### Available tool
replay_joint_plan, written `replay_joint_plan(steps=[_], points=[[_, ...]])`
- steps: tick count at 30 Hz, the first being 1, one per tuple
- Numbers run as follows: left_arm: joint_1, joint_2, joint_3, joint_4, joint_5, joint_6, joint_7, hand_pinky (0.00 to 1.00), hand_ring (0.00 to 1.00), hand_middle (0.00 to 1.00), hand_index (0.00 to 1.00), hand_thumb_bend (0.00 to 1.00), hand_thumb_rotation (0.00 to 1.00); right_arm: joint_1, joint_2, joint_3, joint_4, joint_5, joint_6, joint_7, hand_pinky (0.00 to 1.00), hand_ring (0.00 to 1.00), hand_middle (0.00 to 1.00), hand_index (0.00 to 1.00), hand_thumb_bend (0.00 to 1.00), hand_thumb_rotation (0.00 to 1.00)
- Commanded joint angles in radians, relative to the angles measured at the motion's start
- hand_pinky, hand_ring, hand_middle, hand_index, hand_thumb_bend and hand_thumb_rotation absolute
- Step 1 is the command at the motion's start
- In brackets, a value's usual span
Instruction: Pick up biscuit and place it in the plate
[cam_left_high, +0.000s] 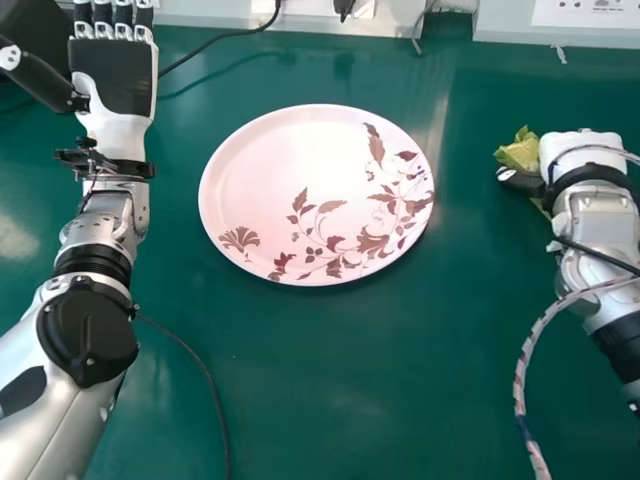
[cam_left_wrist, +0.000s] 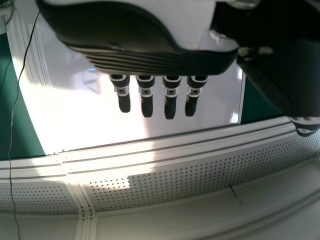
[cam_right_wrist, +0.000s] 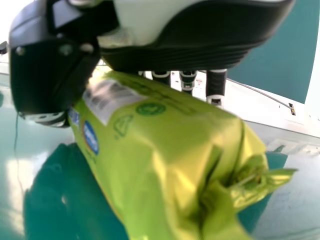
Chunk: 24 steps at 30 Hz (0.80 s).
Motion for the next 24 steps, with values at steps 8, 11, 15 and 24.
replay_joint_plan(steps=[8,11,15,24], points=[[-0.015,0.014,0.030,0.005,-0.025,0.028,0.055,1.00,0.98,1.00,1.00,1.00,0.53,0.047,-0.005,-0.025,-0.043,0.026,-0.006,0.008,0.05,0.26,0.49,0.64,0.00,0.00],[-0.016,0.017,0.036,0.004,-0.029,0.041,0.071,1.00,0.98,1.00,1.00,1.00,0.53,0.050,-0.005,-0.031,-0.052,0.026,-0.004,0.005,0.04,0.25,0.42,0.62,0.00,0.00],[-0.016,0.016,0.041,0.001,-0.027,0.046,0.077,1.00,0.99,1.00,1.00,1.00,0.53,0.047,-0.006,-0.034,-0.058,0.023,-0.003,0.017,0.03,0.24,0.37,0.63,0.00,0.00],[-0.016,0.013,0.033,-0.002,-0.012,0.016,0.068,1.00,0.99,1.00,1.00,1.00,0.54,0.049,-0.015,-0.044,-0.084,0.026,-0.009,0.028,0.15,0.23,0.35,0.63,0.00,0.00]])
